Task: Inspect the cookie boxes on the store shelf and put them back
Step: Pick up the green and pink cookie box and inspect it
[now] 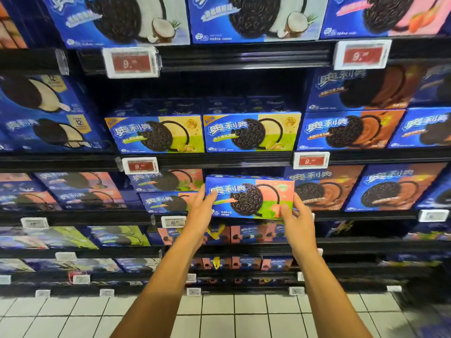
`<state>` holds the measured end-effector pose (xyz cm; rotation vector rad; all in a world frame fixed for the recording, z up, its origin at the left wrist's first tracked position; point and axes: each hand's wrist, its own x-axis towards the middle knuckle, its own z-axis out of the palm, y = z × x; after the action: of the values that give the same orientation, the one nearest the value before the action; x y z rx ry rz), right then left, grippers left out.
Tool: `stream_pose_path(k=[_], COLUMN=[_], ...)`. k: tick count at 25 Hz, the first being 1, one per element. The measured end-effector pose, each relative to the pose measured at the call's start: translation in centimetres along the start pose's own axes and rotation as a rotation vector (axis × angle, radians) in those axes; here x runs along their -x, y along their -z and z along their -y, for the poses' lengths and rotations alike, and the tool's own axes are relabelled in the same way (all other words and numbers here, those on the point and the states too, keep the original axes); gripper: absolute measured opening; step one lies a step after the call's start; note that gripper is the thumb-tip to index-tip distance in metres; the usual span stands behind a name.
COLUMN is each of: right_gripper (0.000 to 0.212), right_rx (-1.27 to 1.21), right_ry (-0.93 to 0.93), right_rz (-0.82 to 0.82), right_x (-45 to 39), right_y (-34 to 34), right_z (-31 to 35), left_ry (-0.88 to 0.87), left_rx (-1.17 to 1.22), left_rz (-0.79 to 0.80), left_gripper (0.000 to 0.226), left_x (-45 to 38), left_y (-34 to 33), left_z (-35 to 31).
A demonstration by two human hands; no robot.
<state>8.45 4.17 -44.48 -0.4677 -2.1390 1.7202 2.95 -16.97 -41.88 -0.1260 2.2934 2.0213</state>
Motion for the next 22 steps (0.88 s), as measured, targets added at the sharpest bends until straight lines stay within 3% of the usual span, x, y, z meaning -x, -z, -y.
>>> stream_pose_path(k=[6, 13, 20, 22], right_gripper=[0.042, 0.042, 0.034, 0.036], right_rx=[0.085, 0.177, 0.064, 0.053], right_ry=[0.008, 0.045, -0.039, -0.042], right_rz=[0.028, -0.087, -0.268, -0.278], right_x=[-3.1, -5.2, -5.8, -6.0], right_y=[-1.6, -2.8, -4.5, -4.9], right_z=[-0.8, -0.6, 0.3, 0.5], left_ry=[0.035, 0.024, -0.038, -0.029], left_rx=[-0.171, 0.003, -0.033, -0.037], left_rz=[0.012, -0.069, -0.136, -0.141], left_gripper=[0.055, 0.058, 0.044, 0.051], left_x=[-3.2, -4.2, -4.4, -4.7], left_y=[-0.4, -0.8, -1.4, -1.4], left_z=[-0.2, -0.2, 0.1, 0.1])
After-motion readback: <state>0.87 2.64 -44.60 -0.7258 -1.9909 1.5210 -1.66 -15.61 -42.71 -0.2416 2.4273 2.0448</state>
